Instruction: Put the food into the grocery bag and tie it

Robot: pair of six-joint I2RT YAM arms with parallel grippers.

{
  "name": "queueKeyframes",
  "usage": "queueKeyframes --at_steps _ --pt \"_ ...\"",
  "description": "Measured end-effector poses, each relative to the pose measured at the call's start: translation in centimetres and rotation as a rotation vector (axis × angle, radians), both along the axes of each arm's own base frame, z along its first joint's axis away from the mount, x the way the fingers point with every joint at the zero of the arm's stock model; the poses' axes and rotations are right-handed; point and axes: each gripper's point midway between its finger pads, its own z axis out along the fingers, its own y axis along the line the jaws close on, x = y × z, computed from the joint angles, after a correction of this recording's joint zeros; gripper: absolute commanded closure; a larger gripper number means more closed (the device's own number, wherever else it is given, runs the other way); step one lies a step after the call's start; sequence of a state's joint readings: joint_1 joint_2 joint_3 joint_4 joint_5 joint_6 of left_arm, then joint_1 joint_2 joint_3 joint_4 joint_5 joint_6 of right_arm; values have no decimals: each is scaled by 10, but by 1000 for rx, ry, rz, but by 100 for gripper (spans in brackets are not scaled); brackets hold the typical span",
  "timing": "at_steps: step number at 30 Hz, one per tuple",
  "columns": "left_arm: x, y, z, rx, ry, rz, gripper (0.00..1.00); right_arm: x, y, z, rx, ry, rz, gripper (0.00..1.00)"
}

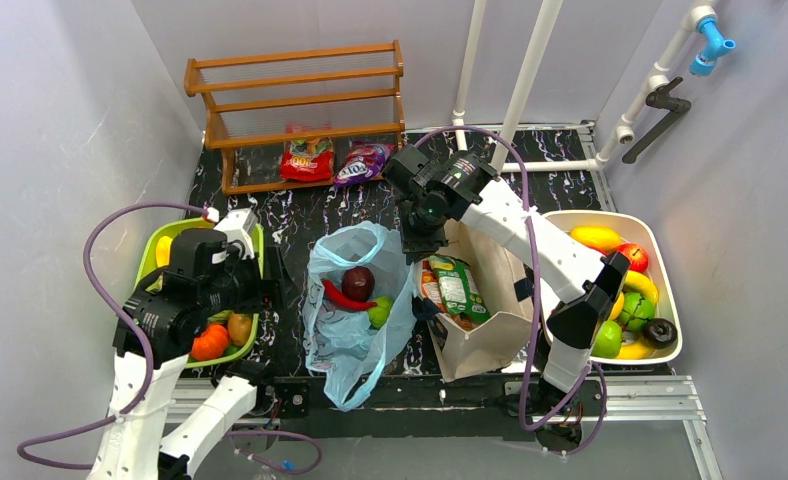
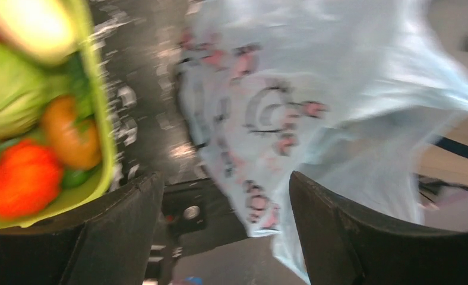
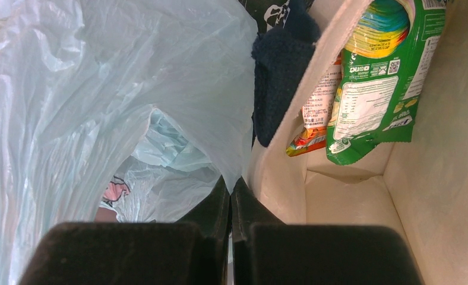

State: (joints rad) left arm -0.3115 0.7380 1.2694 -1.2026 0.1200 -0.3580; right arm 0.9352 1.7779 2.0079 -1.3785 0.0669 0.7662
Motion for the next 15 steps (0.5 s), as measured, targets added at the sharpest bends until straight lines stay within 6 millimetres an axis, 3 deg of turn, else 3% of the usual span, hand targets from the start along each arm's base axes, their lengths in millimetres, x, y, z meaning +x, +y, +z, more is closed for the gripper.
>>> queueKeyframes --at_steps 3,7,15 --pt "-3 31 -16 136 60 128 24 -1 0 -3 -5 6 3 99" --pt "-5 56 -23 235 83 247 24 -1 0 -4 -5 6 5 99" --pt "-3 87 -43 384 139 403 18 -4 -4 -13 -21 18 8 99"
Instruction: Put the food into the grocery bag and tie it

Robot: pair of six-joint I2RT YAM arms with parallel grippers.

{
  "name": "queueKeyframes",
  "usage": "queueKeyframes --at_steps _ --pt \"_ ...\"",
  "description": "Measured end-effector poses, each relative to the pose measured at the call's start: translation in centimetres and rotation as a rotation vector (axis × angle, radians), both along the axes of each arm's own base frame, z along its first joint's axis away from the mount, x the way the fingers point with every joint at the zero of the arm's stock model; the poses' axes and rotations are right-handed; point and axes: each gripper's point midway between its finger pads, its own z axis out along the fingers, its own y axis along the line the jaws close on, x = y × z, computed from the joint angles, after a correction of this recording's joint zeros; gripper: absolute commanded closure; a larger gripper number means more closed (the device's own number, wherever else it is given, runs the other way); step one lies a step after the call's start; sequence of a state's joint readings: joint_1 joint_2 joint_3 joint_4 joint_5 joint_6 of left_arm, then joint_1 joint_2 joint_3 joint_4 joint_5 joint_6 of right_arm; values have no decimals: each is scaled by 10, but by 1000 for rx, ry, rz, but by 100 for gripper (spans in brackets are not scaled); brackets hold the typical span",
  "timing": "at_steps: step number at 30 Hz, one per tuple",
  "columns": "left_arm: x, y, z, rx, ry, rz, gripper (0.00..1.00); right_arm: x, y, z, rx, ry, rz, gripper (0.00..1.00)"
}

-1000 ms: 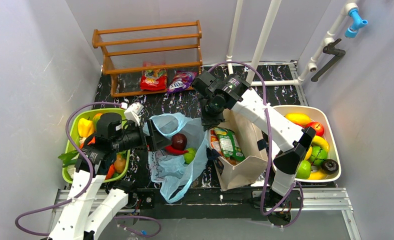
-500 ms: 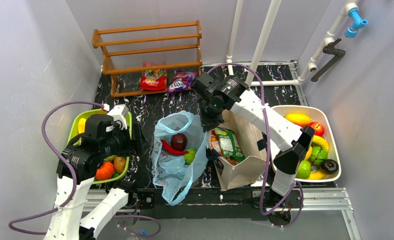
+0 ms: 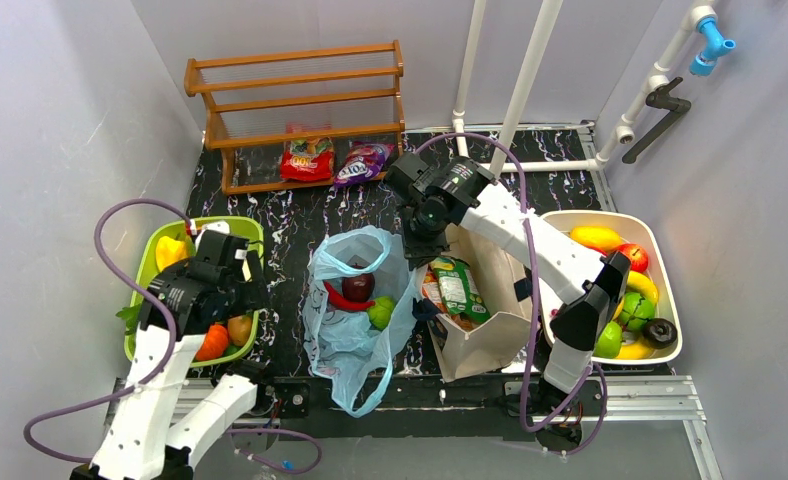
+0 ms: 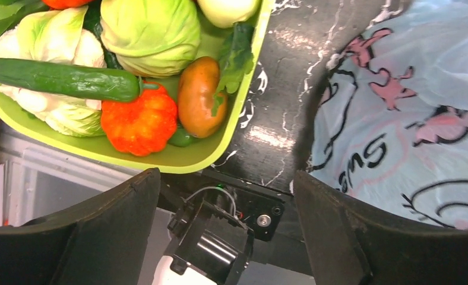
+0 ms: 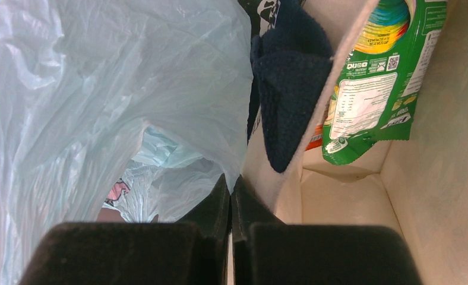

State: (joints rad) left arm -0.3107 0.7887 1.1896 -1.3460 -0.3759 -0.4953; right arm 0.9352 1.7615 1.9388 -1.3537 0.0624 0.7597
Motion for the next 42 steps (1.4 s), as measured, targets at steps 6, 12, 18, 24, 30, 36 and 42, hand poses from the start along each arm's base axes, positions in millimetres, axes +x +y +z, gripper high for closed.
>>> queueKeyframes --at_steps 6,12,18,24,30,36,42 --pt "5 9 -20 57 92 54 15 -2 0 0 6 5 2 99" --pt "21 21 -36 -2 175 166 18 -3 0 -1 11 7 5 99" --pt "32 21 -54 -81 235 218 23 -3 0 -1 12 6 7 99" --pt "44 25 -67 -188 225 335 28 -3 -1 -4 7 10 8 99" --pt "47 30 -86 -360 177 524 29 -5 -2 -7 3 14 8 99" --pt "51 26 -99 -504 128 622 32 -6 -3 -12 -4 19 8 99" --pt "55 24 -109 -582 99 670 34 -5 -3 -12 -2 17 8 99"
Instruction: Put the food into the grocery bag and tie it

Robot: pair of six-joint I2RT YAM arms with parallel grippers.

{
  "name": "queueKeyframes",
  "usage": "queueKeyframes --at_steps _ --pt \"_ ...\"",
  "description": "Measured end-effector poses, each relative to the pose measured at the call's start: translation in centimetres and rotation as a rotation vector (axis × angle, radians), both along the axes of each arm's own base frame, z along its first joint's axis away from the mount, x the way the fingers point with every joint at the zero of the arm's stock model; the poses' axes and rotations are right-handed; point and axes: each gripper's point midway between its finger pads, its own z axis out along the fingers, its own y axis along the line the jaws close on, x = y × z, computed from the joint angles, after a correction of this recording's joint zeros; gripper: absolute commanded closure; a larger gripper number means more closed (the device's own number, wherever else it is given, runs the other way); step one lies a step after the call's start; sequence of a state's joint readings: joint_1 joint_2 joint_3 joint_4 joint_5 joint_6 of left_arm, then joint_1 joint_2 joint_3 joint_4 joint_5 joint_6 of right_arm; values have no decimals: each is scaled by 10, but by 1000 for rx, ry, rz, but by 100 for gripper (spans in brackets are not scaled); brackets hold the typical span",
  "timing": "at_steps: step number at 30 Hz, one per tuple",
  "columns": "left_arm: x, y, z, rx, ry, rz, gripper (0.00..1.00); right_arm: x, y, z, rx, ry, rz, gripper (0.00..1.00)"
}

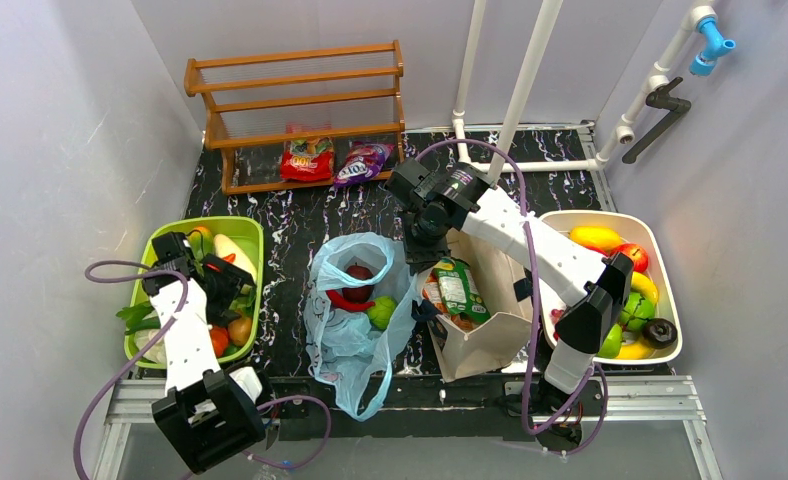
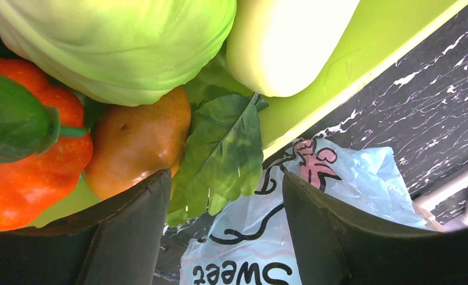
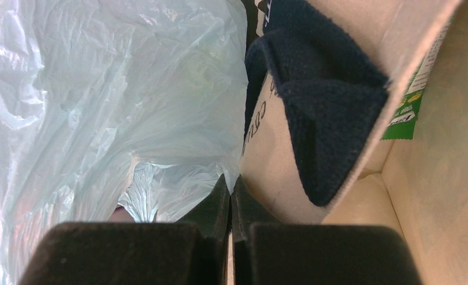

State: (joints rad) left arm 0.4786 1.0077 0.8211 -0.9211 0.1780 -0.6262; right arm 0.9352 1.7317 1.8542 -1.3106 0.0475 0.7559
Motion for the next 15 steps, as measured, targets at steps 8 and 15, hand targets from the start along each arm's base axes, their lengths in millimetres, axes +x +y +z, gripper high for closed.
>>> queueKeyframes --at_steps 8,15 --pt "4 -7 -15 -60 -18 40 40 0 -1 -2 -3 3 -2 99" --pt "7 -11 -26 -104 -33 81 51 0 -2 -4 -5 6 -5 99"
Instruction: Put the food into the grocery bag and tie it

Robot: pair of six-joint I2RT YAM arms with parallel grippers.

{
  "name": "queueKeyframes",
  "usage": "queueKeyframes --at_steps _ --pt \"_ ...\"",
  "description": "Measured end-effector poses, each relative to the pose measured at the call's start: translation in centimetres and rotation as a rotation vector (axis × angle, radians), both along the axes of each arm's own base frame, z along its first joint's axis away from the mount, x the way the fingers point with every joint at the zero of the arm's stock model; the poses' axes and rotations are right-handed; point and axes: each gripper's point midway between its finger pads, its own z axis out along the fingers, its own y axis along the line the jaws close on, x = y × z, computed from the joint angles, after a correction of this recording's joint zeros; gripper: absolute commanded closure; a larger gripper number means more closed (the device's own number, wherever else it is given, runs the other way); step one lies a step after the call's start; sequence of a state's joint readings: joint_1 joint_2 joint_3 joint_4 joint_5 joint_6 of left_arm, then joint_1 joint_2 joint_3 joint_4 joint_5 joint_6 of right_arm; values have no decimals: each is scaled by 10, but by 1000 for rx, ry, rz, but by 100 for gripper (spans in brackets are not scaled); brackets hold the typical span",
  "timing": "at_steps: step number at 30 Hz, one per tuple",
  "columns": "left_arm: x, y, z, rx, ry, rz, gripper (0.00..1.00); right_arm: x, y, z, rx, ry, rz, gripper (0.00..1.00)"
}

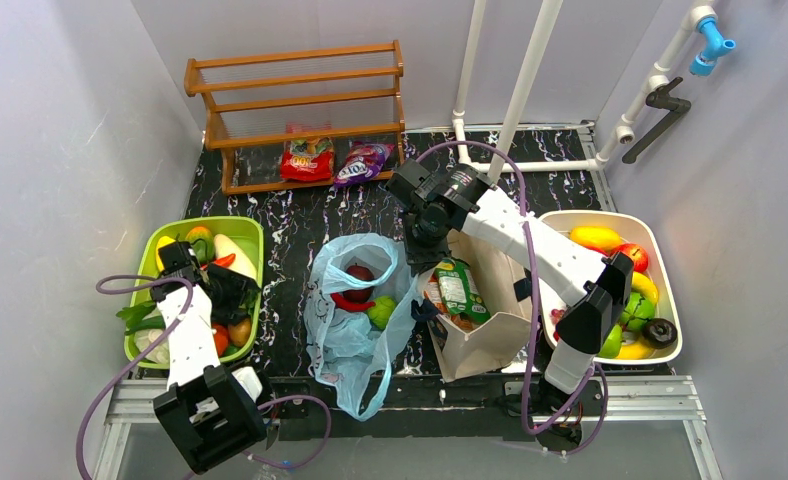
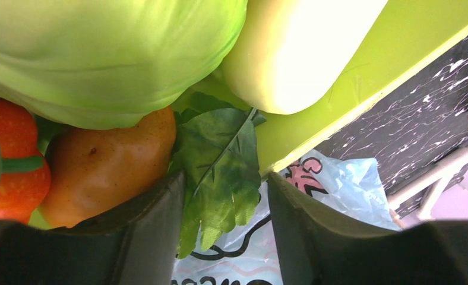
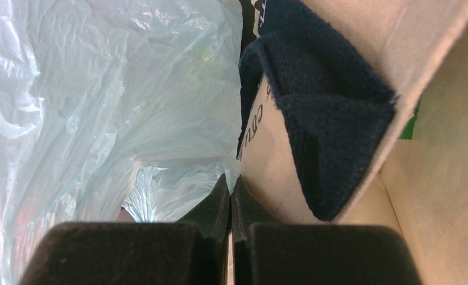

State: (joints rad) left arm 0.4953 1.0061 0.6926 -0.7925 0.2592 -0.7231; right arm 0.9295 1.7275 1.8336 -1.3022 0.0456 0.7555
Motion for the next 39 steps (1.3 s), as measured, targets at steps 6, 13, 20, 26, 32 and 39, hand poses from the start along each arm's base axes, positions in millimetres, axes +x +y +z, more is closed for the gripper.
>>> queueKeyframes --at_steps 6,13,20,26,32,39 --pt "6 2 3 4 -27 19 66 -1 -2 -4 -9 7 0 99" --pt "6 7 10 48 -61 41 90 -1 -2 -4 -9 6 2 99" --pt "5 9 12 68 -68 37 100 -1 -2 -4 -10 7 2 99" --pt "7 10 21 89 -100 14 100 -1 -2 -4 -10 7 2 99" --pt "12 13 58 146 -181 -16 100 -1 -2 -2 -6 4 1 99" --pt "22 13 91 182 -244 -65 100 1 -2 2 0 0 -2 99"
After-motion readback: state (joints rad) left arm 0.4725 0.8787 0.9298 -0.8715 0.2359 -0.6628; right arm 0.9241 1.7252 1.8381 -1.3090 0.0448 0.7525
